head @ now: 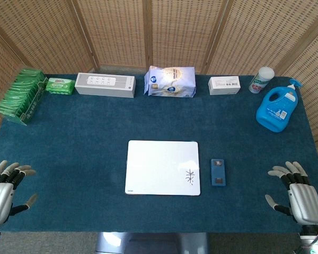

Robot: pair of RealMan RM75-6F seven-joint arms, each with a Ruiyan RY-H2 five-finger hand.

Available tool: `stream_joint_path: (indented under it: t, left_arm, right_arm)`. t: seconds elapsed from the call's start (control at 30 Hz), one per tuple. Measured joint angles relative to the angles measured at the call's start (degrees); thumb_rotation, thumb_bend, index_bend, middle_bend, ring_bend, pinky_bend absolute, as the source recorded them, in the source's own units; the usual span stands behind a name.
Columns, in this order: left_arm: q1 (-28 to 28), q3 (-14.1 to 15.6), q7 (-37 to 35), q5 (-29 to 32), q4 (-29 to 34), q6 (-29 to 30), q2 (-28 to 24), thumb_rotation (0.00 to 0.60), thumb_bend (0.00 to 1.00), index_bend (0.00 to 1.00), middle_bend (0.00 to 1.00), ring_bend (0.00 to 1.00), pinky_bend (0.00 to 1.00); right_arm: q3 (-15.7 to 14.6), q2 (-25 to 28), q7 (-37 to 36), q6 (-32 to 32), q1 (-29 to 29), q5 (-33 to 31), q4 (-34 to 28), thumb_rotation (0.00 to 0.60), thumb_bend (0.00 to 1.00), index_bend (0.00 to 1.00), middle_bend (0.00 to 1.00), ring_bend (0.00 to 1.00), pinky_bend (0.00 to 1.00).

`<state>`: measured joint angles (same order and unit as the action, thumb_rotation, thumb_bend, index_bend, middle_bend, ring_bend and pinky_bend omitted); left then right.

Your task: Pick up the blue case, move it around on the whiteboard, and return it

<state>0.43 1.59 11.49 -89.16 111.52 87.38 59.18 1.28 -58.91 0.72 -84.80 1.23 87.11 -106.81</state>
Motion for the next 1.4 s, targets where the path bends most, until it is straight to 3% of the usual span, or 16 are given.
stream_joint_path:
  t: [0.4,0.87,1.13,1.4]
  left_arm:
    - [-0.1,0.0,-0.2,-0.8,0.2,0.3,0.0,0.600,0.32,0.31,0.28,0.17,0.06]
    - [-1.8,-1.0,0.0,-0.7,1.7,-1.4,-1.9,0.600,0.32,0.32,0.28,0.17,0.07]
    - [-2.7,-1.3,0.3,0.0,2.0,-2.5,-2.6,0.600,0.32,0.32,0.28,0.17,0.07]
    - [-3.4,-1.4,1.0,0.2,2.8,-3.3,-2.8,0.600,0.32,0.32,0.28,0.18,0.07]
  right_arm:
    - [-0.6,0.5,-0.2,-0.5,-0.5,0.8,0.0,0.600,0.24,0.30,0.26,0.06,0.00]
    - [-0.1,0.9,2.6,5.9,4.0,1.6,0.6,0.600,0.17,0.29,0.26,0.06,0.03]
    - [1.2,-3.9,3.8,9.1,7.5,1.4,5.4,0.600,0.02,0.25,0.23,0.04,0.04]
    - [1.2,-7.3,7.4,15.4,11.3,0.5,7.3,0.600,0.01,0.26,0.18,0.00,0.02]
